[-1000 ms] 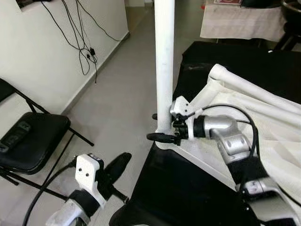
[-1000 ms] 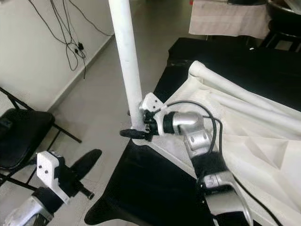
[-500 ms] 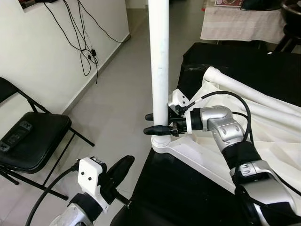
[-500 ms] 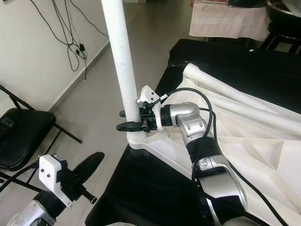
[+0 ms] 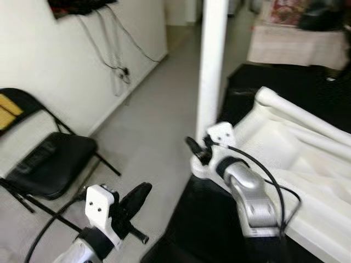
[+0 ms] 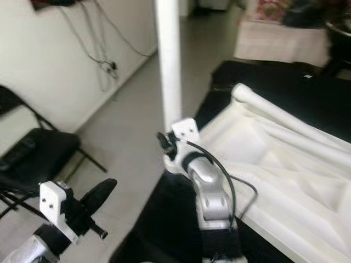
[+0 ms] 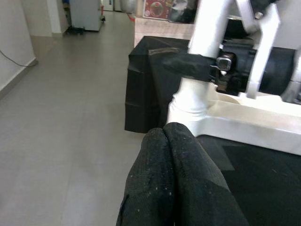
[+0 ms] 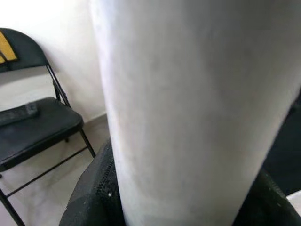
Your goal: Building children table
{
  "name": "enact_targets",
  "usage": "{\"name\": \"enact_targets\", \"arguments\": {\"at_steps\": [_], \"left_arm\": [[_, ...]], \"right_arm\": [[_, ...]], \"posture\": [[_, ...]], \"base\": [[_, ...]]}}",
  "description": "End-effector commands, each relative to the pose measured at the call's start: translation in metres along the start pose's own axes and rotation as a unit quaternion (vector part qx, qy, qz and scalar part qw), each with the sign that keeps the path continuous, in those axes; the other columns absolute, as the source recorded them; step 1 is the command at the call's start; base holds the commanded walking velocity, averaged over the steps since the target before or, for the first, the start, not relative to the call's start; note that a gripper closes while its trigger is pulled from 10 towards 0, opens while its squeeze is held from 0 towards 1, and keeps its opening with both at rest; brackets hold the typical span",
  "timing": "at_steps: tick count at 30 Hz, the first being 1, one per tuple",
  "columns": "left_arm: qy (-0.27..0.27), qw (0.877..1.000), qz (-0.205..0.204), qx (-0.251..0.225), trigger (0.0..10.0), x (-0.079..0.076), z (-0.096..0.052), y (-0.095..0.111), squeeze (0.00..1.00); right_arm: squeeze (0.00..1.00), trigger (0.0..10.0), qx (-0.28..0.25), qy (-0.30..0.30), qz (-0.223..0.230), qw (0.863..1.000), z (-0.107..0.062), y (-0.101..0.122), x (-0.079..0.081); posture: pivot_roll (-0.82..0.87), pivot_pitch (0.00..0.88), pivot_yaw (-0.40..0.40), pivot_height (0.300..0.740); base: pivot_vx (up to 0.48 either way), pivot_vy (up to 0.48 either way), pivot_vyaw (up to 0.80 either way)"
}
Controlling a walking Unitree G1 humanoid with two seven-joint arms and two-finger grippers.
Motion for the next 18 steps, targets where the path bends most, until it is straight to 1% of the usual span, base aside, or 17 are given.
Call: {"name": "enact_targets", "arguments": {"at_steps": [1,2,3,4,5,6,7,8,9,10,11,13,14,15,16,17,18], "left_arm": [[-0.007,1.000,0.002,0.009,10.0,0.002,0.000,-0.004,0.00],[-0.007,1.000,0.002,0.009,10.0,0.002,0.000,-0.004,0.00],[-0.009,1.000,0.003,0.009,10.0,0.002,0.001,-0.004,0.00],[-0.009,1.000,0.003,0.009,10.0,0.002,0.001,-0.004,0.00],[-0.006,1.000,0.004,0.009,10.0,0.002,0.001,-0.004,0.00],[0.001,1.000,0.004,0.008,10.0,0.003,0.001,-0.004,0.00],[0.001,1.000,0.004,0.008,10.0,0.003,0.001,-0.004,0.00],[0.005,1.000,0.004,0.007,10.0,0.003,0.001,-0.003,0.00],[0.007,1.000,0.004,0.006,10.0,0.003,0.001,-0.003,0.00],[0.007,1.000,0.003,0.006,10.0,0.003,0.001,-0.003,0.00],[0.006,1.000,0.003,0.005,10.0,0.002,0.001,-0.003,0.00],[0.004,1.000,0.001,0.005,10.0,0.001,0.001,-0.003,0.00],[0.004,1.000,0.001,0.005,10.0,0.001,0.001,-0.003,0.00],[0.003,1.000,0.001,0.005,10.0,0.000,0.001,-0.002,0.00],[0.003,1.000,0.001,0.005,10.0,0.000,0.001,-0.002,0.00],[0.002,1.000,0.001,0.004,10.0,0.000,0.001,-0.002,0.00],[0.002,1.000,0.001,0.004,10.0,0.000,0.001,-0.002,0.00]], "right_arm": [[0.00,0.0,0.047,-0.019,-0.010,0.999,0.008,-0.019,-0.012],[0.00,0.0,0.047,-0.019,-0.010,0.999,0.008,-0.019,-0.012],[0.00,0.0,0.039,-0.020,-0.013,0.999,0.014,-0.015,-0.014],[0.00,0.0,0.039,-0.020,-0.013,0.999,0.014,-0.015,-0.014],[0.00,3.0,0.032,-0.023,-0.018,0.999,0.019,-0.008,-0.016],[0.00,10.0,0.020,-0.009,-0.026,0.999,0.024,0.002,-0.010],[0.00,10.0,0.020,-0.009,-0.026,0.999,0.024,0.002,-0.010],[1.00,10.0,0.009,0.023,-0.020,0.999,0.027,0.010,-0.002],[1.00,10.0,0.004,0.053,-0.015,0.998,0.029,0.015,0.004],[1.00,10.0,-0.007,0.103,-0.011,0.995,0.031,0.022,0.012],[1.00,10.0,-0.013,0.132,-0.009,0.991,0.031,0.026,0.017],[1.00,10.0,-0.011,0.224,-0.043,0.973,0.031,0.034,0.023],[1.00,10.0,-0.011,0.224,-0.043,0.973,0.031,0.034,0.023],[1.00,10.0,-0.002,0.263,-0.068,0.962,0.029,0.036,0.024],[1.00,10.0,-0.002,0.263,-0.068,0.962,0.029,0.036,0.024],[1.00,10.0,0.010,0.299,-0.090,0.950,0.029,0.039,0.023],[1.00,10.0,0.010,0.299,-0.090,0.950,0.029,0.039,0.023]], "posture": [[-0.05,0.109,0.042,0.740],[-0.05,0.109,0.042,0.740],[-0.05,0.107,0.044,0.740],[-0.05,0.107,0.044,0.740],[-0.05,0.109,0.042,0.740],[-0.04,0.108,0.043,0.740],[-0.04,0.108,0.043,0.740],[-0.04,0.110,0.041,0.740],[-0.04,0.110,0.040,0.740],[-0.04,0.113,0.036,0.740],[-0.04,0.113,0.036,0.740],[-0.03,0.116,0.040,0.740],[-0.03,0.116,0.040,0.740],[-0.03,0.117,0.039,0.740],[-0.03,0.117,0.039,0.740],[-0.03,0.122,0.035,0.740],[-0.03,0.122,0.035,0.740]], "base": [[0.000,0.000,0.00],[0.000,0.000,0.00],[0.000,0.000,0.00],[0.000,0.000,0.00],[0.000,0.000,0.00],[0.000,0.000,0.00],[0.000,0.000,0.00],[0.000,0.000,0.00],[0.000,0.000,0.00],[0.000,0.000,0.00],[0.000,0.000,0.00],[0.000,0.000,0.00],[0.000,0.000,0.00],[0.000,0.000,0.00],[0.000,0.000,0.00],[0.000,0.000,0.00],[0.000,0.000,0.00]]}}
Point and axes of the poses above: a point about 5 cm out from each wrist's last joint towards the gripper, its own z axis pointing out of the wrist towards the gripper, its own y axis along the axis of the wrist's last joint, x = y × z, the point moved 2 cm from there along z, pointing out of the wrist towards the gripper, and after that the axes turned 13 degrees about z, right-handed, at the moved point
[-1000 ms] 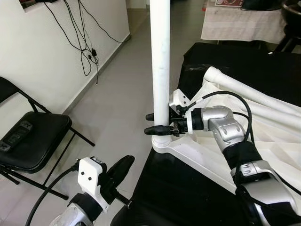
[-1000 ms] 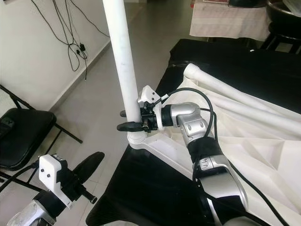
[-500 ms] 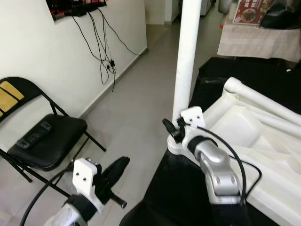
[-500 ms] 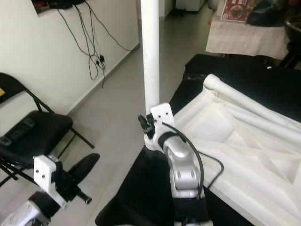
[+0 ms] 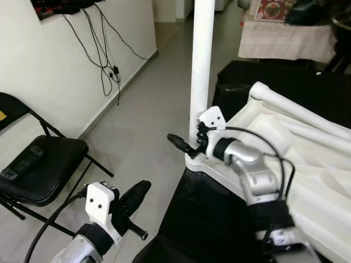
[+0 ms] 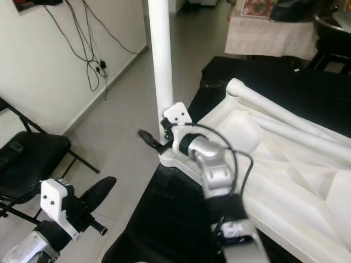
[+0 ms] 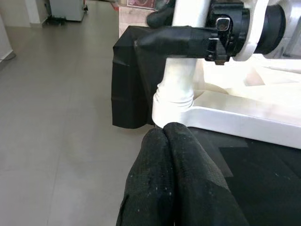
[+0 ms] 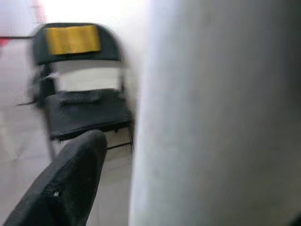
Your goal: Building children table
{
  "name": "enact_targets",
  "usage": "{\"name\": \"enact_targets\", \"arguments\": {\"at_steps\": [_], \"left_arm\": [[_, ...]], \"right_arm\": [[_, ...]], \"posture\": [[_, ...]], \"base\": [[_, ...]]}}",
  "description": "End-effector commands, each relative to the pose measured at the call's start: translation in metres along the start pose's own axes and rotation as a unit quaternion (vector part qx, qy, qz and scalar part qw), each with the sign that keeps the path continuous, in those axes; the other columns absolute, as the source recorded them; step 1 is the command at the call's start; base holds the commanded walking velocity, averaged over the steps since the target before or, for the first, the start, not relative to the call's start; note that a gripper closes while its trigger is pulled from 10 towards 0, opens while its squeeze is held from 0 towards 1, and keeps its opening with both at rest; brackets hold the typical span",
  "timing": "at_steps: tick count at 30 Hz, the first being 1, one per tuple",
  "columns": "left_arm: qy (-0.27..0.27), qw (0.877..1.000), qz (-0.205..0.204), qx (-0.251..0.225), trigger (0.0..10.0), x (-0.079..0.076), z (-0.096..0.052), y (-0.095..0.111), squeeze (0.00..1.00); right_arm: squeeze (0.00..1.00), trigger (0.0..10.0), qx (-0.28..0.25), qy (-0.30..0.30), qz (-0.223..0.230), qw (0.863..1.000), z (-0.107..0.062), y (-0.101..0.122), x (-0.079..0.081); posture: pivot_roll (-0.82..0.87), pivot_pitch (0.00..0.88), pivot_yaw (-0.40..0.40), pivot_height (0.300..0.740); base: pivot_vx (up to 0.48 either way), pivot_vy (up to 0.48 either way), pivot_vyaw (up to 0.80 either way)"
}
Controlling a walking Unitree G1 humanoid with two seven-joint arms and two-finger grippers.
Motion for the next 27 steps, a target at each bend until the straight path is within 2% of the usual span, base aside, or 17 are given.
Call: {"name": "enact_targets", "arguments": {"at_steps": [1,2,5,8,9,12,13,14,15,22,27], "left_arm": [[0.000,1.000,-0.004,0.005,10.0,-0.002,-0.002,-0.002,0.00],[0.000,1.000,-0.005,0.004,10.0,-0.003,-0.003,-0.001,0.00],[-0.001,1.000,-0.005,0.004,10.0,-0.003,-0.003,-0.001,0.00],[0.001,1.000,-0.004,0.005,10.0,-0.006,-0.005,0.000,0.00],[0.001,1.000,-0.004,0.005,10.0,-0.006,-0.006,0.000,0.00],[0.001,1.000,-0.004,0.006,10.0,-0.007,-0.006,0.001,0.00],[0.001,1.000,-0.004,0.006,10.0,-0.008,-0.007,0.001,0.00],[0.001,1.000,-0.004,0.006,10.0,-0.008,-0.007,0.001,0.00],[0.000,1.000,-0.004,0.007,10.0,-0.008,-0.007,0.001,0.00],[-0.004,1.000,-0.006,0.008,10.0,-0.011,-0.008,0.001,0.00],[-0.004,1.000,-0.007,0.008,10.0,-0.011,-0.008,0.001,0.00]], "right_arm": [[0.00,10.0,0.021,0.082,-0.020,0.996,0.006,0.001,0.009],[0.00,10.0,0.035,0.120,-0.033,0.992,0.005,0.002,0.009],[0.00,10.0,0.048,0.140,-0.040,0.988,0.006,0.003,0.007],[0.00,10.0,0.057,0.184,-0.024,0.981,0.011,0.008,0.006],[0.00,9.6,0.055,0.194,-0.018,0.979,0.011,0.009,0.006],[0.00,9.6,0.054,0.199,-0.015,0.978,0.012,0.010,0.006],[0.00,5.8,0.055,0.196,-0.015,0.979,0.013,0.010,0.003],[0.00,5.8,0.055,0.196,-0.015,0.979,0.013,0.010,0.003],[0.00,0.0,0.056,0.198,-0.015,0.978,0.013,0.009,0.002],[0.00,0.0,0.055,0.201,-0.001,0.978,0.007,0.001,-0.005],[0.00,0.0,0.047,0.165,0.009,0.985,-0.003,-0.007,-0.014]], "posture": [[-0.03,0.126,0.032,0.740],[-0.02,0.132,0.031,0.740],[-0.02,0.132,0.031,0.740],[0.00,0.143,0.027,0.740],[0.00,0.144,0.028,0.740],[0.00,0.146,0.027,0.740],[0.00,0.149,0.028,0.740],[0.00,0.149,0.028,0.740],[0.00,0.149,0.029,0.740],[-0.01,0.147,0.030,0.740],[-0.01,0.147,0.029,0.740]], "base": [[0.000,0.000,0.00],[0.000,0.000,0.00],[0.000,0.000,0.00],[0.000,0.000,0.00],[0.000,0.000,0.00],[0.000,0.000,0.00],[0.000,0.000,0.00],[0.000,0.000,0.00],[0.000,0.000,0.00],[0.000,0.000,0.00],[0.000,0.000,0.00]]}}
Point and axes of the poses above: a point about 5 cm out from each wrist's last joint towards the gripper, its own z axis pointing out of the wrist towards the gripper, its own y axis along the axis of the wrist's last joint, x = y × z, the point moved 2 cm from there along z, pointing out of the wrist towards the gripper, and after that the axes turned 13 degrees about z, right-handed, at the moved point
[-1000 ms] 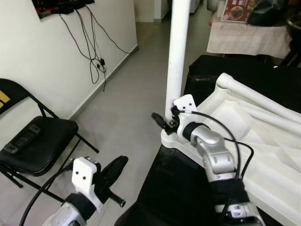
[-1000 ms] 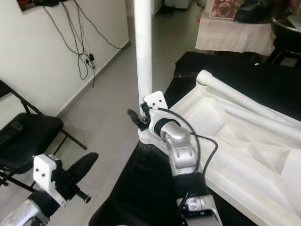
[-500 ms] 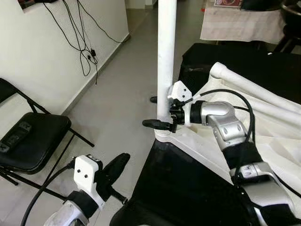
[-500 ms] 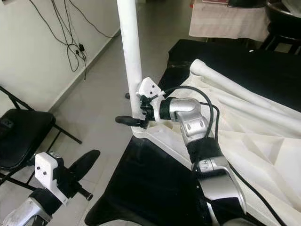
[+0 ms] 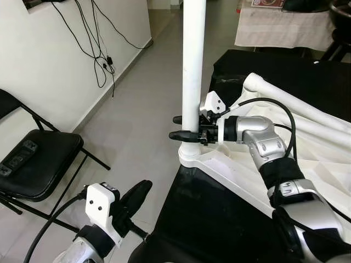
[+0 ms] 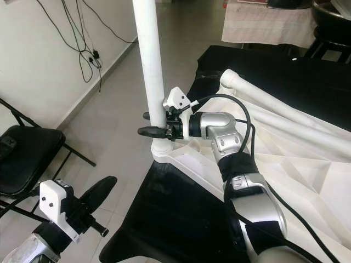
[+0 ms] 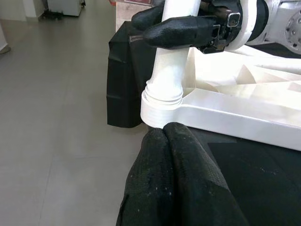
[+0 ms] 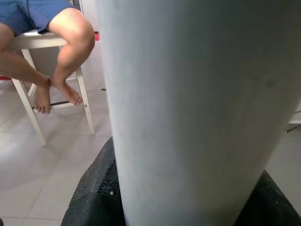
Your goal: Building children table
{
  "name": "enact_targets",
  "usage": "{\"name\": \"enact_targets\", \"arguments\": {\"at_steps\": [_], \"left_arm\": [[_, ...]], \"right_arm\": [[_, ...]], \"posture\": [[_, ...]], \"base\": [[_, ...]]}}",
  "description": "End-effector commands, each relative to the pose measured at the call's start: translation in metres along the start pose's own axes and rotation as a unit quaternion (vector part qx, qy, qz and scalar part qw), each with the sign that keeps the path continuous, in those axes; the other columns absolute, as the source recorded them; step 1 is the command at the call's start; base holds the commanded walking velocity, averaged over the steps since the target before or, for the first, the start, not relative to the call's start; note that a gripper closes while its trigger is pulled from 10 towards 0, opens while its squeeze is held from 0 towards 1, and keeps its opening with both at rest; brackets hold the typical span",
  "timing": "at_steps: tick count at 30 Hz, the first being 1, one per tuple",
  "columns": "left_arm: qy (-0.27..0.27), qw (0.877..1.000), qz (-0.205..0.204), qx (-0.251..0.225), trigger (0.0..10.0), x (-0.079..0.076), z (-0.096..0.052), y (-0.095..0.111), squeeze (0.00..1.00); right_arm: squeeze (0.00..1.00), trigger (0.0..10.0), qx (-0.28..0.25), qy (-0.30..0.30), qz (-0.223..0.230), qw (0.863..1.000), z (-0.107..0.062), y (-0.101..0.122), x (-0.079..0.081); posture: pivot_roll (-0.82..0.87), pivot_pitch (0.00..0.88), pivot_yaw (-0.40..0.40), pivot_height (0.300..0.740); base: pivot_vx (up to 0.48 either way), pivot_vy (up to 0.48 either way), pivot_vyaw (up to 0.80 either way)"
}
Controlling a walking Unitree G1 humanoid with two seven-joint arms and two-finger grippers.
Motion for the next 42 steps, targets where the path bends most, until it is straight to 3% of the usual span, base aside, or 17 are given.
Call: {"name": "enact_targets", "arguments": {"at_steps": [1,6,7,8,9,12,18,19,21,22,31,32,33,34,40,41,42], "left_arm": [[0.000,1.000,0.000,0.005,10.0,-0.001,-0.002,-0.001,0.00],[0.001,1.000,0.000,0.005,10.0,0.000,-0.003,-0.001,0.00],[0.001,1.000,0.000,0.006,10.0,0.002,-0.003,-0.002,0.00],[0.001,1.000,0.000,0.006,10.0,0.002,-0.003,-0.002,0.00],[0.001,1.000,0.000,0.005,10.0,0.003,-0.002,-0.001,0.00],[0.000,1.000,0.003,0.007,10.0,0.007,0.000,-0.004,0.00],[-0.004,1.000,0.005,0.005,10.0,0.009,0.005,-0.005,0.00],[-0.001,1.000,0.006,0.004,10.0,0.010,0.005,-0.005,0.00],[0.006,1.000,0.006,0.002,10.0,0.011,0.006,-0.005,0.00],[0.009,1.000,0.006,0.001,10.0,0.011,0.007,-0.005,0.00],[0.005,1.000,0.003,-0.001,10.0,0.008,0.008,-0.004,0.00],[0.003,1.000,0.002,-0.001,10.0,0.007,0.007,-0.003,0.00],[0.003,1.000,0.002,-0.001,10.0,0.007,0.007,-0.003,0.00],[0.002,1.000,0.002,-0.002,10.0,0.006,0.007,-0.003,0.00],[0.000,1.000,-0.001,-0.001,10.0,0.002,0.005,-0.001,0.00],[-0.001,1.000,-0.001,-0.001,10.0,0.001,0.004,0.000,0.00],[-0.002,1.000,-0.001,0.000,10.0,0.001,0.003,0.000,0.00]], "right_arm": [[0.00,0.0,0.005,-0.048,0.012,0.999,-0.008,-0.020,0.003],[0.00,0.0,-0.002,-0.106,0.037,0.994,-0.011,-0.033,0.011],[0.00,0.0,-0.019,-0.266,0.058,0.962,-0.010,-0.048,0.009],[0.00,0.0,-0.019,-0.266,0.058,0.962,-0.010,-0.048,0.009],[0.00,0.0,-0.008,-0.382,0.084,0.920,-0.019,-0.069,0.019],[0.00,0.0,0.001,-0.451,0.091,0.888,-0.024,-0.081,0.037],[0.00,0.0,-0.019,-0.417,0.088,0.905,-0.012,-0.067,0.023],[0.00,10.0,-0.027,-0.393,0.086,0.915,-0.005,-0.060,0.023],[0.00,10.0,-0.054,-0.307,0.091,0.946,0.012,-0.046,0.028],[1.00,10.0,-0.064,-0.244,0.083,0.964,0.019,-0.038,0.032],[0.98,10.0,-0.019,-0.036,0.018,0.999,0.019,-0.018,0.048],[0.65,10.0,-0.006,-0.015,0.008,1.000,0.018,-0.017,0.045],[0.65,10.0,-0.006,-0.015,0.008,1.000,0.018,-0.017,0.045],[0.00,10.0,0.004,-0.005,-0.001,1.000,0.017,-0.017,0.041],[0.00,10.0,0.010,0.028,0.013,0.999,0.025,-0.010,0.024],[0.00,5.4,0.008,0.037,0.017,0.999,0.026,-0.007,0.022],[0.00,5.4,0.007,0.044,0.021,0.999,0.026,-0.006,0.022]], "posture": [[-0.03,0.145,0.019,0.740],[-0.03,0.144,0.013,0.740],[-0.05,0.139,0.010,0.740],[-0.05,0.139,0.010,0.740],[-0.04,0.141,0.018,0.740],[-0.06,0.115,0.038,0.740],[-0.06,0.103,0.025,0.740],[-0.06,0.101,0.028,0.740],[-0.05,0.098,0.029,0.740],[-0.05,0.096,0.029,0.740],[-0.04,0.110,0.031,0.740],[-0.04,0.111,0.030,0.740],[-0.04,0.111,0.030,0.740],[-0.03,0.116,0.028,0.740],[-0.01,0.138,0.031,0.740],[0.00,0.145,0.031,0.740],[0.00,0.147,0.032,0.740]], "base": [[0.000,0.000,0.00],[0.000,0.000,0.00],[0.000,0.000,0.00],[0.000,0.000,0.00],[0.000,0.000,0.00],[0.000,0.000,0.00],[0.000,0.000,0.00],[0.000,0.000,0.00],[0.000,0.000,0.00],[0.000,0.000,0.00],[0.000,0.000,0.00],[0.000,0.000,0.00],[0.000,0.000,0.00],[0.000,0.000,0.00],[0.000,0.000,0.00],[0.000,0.000,0.00],[0.000,0.000,0.00]]}}
Point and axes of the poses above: a point about 5 cm out from each wrist's last joint towards the gripper, its own z axis pointing out of the wrist towards the gripper, its own y axis along the axis of the wrist's last joint, x = y × z, the point moved 2 cm from there along z, pointing out of the wrist towards the gripper, and after that the axes turned 13 degrees about z, right-handed, at the moved point
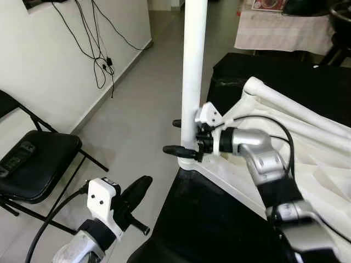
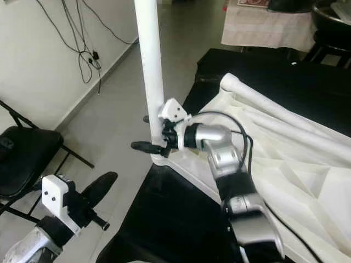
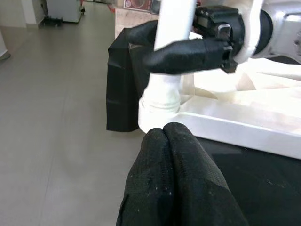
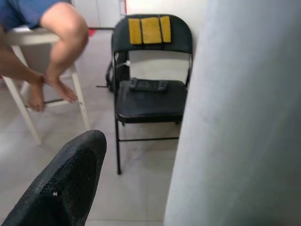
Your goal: Building children table
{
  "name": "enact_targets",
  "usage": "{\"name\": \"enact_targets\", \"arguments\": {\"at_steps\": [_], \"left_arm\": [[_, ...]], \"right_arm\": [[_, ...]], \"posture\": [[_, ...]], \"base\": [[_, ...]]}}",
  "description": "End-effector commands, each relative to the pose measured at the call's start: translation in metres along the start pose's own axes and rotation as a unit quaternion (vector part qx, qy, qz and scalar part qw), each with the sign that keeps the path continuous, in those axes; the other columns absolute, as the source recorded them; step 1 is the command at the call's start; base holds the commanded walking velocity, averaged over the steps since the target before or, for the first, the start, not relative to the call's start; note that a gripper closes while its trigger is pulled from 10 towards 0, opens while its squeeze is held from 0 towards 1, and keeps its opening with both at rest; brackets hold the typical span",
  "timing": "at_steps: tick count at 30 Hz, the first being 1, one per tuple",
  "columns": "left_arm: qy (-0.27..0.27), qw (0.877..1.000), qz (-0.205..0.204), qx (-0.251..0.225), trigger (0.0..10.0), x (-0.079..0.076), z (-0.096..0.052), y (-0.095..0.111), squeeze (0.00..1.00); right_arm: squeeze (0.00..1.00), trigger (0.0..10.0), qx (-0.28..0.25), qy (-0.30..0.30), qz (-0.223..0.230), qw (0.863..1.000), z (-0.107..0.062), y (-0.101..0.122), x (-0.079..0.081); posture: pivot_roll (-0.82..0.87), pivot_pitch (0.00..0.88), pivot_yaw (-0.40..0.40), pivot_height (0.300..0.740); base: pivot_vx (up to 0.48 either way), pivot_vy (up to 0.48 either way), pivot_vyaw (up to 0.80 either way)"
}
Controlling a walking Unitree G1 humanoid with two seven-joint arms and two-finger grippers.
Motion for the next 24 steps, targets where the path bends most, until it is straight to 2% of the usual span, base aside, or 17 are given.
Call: {"name": "enact_targets", "arguments": {"at_steps": [1,2,6,13,15,17,18,20,21,22,23,24], "left_arm": [[-0.003,1.000,-0.003,0.005,10.0,-0.003,-0.002,0.000,0.00],[-0.004,1.000,-0.003,0.006,10.0,-0.004,-0.003,0.001,0.00],[-0.006,1.000,-0.004,0.006,10.0,-0.006,-0.004,0.002,0.00],[-0.007,1.000,-0.005,0.007,10.0,-0.006,-0.004,0.002,0.00],[-0.007,1.000,-0.006,0.007,10.0,-0.006,-0.005,0.003,0.00],[-0.008,1.000,-0.006,0.008,10.0,-0.006,-0.004,0.002,0.00],[-0.009,1.000,-0.007,0.009,10.0,-0.005,-0.004,0.001,0.00],[-0.009,1.000,-0.007,0.009,10.0,-0.005,-0.004,0.001,0.00],[-0.009,1.000,-0.006,0.009,10.0,-0.004,-0.004,0.001,0.00],[-0.009,1.000,-0.006,0.009,10.0,-0.004,-0.004,0.001,0.00],[-0.007,1.000,-0.005,0.009,10.0,-0.001,-0.004,0.000,0.00],[-0.007,1.000,-0.005,0.009,10.0,-0.001,-0.004,0.000,0.00]], "right_arm": [[0.00,5.4,-0.001,0.032,-0.001,0.999,0.009,0.002,0.005],[0.00,0.0,-0.003,0.037,0.004,0.999,0.009,0.004,0.005],[0.00,0.0,0.004,0.055,0.007,0.998,0.005,0.005,0.002],[0.00,0.0,-0.002,0.050,0.008,0.999,-0.003,0.003,-0.003],[0.00,0.0,-0.012,0.037,0.009,0.999,-0.008,0.001,-0.005],[0.00,0.0,-0.026,0.001,0.002,1.000,-0.016,-0.001,-0.008],[0.00,0.0,-0.033,-0.039,-0.005,0.999,-0.021,-0.002,-0.010],[0.00,0.0,-0.033,-0.039,-0.005,0.999,-0.021,-0.002,-0.010],[0.00,0.0,-0.046,-0.139,0.008,0.989,-0.021,-0.007,-0.011],[0.00,0.0,-0.046,-0.139,0.008,0.989,-0.021,-0.007,-0.011],[0.00,0.0,-0.068,-0.360,0.049,0.929,-0.027,-0.025,-0.010],[0.00,0.0,-0.068,-0.360,0.049,0.929,-0.027,-0.025,-0.010]], "posture": [[0.00,0.147,0.032,0.740],[0.00,0.155,0.030,0.740],[-0.02,0.168,0.026,0.740],[-0.03,0.170,0.033,0.740],[-0.03,0.170,0.036,0.740],[-0.04,0.165,0.039,0.740],[-0.05,0.163,0.032,0.740],[-0.05,0.163,0.032,0.740],[-0.05,0.160,0.024,0.740],[-0.05,0.160,0.024,0.740],[-0.07,0.156,0.034,0.740],[-0.07,0.156,0.034,0.740]], "base": [[0.000,0.000,0.00],[0.000,0.000,0.00],[0.000,0.000,0.00],[0.000,0.000,0.00],[0.000,0.000,0.00],[0.000,0.000,0.00],[0.000,0.000,0.00],[0.000,0.000,0.00],[0.000,0.000,0.00],[0.000,0.000,0.00],[0.000,0.000,0.00],[0.000,0.000,0.00]]}}
Point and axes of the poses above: a point about 5 cm out from each wrist's last joint towards the gripper, its own z axis pointing out of the wrist towards the gripper, its own y axis along the axis of the wrist's last joint, x = y × z, the point moved 2 cm from there along z, pointing out of the wrist towards the gripper, and after that the axes turned 13 degrees about z, right-handed, at the moved point
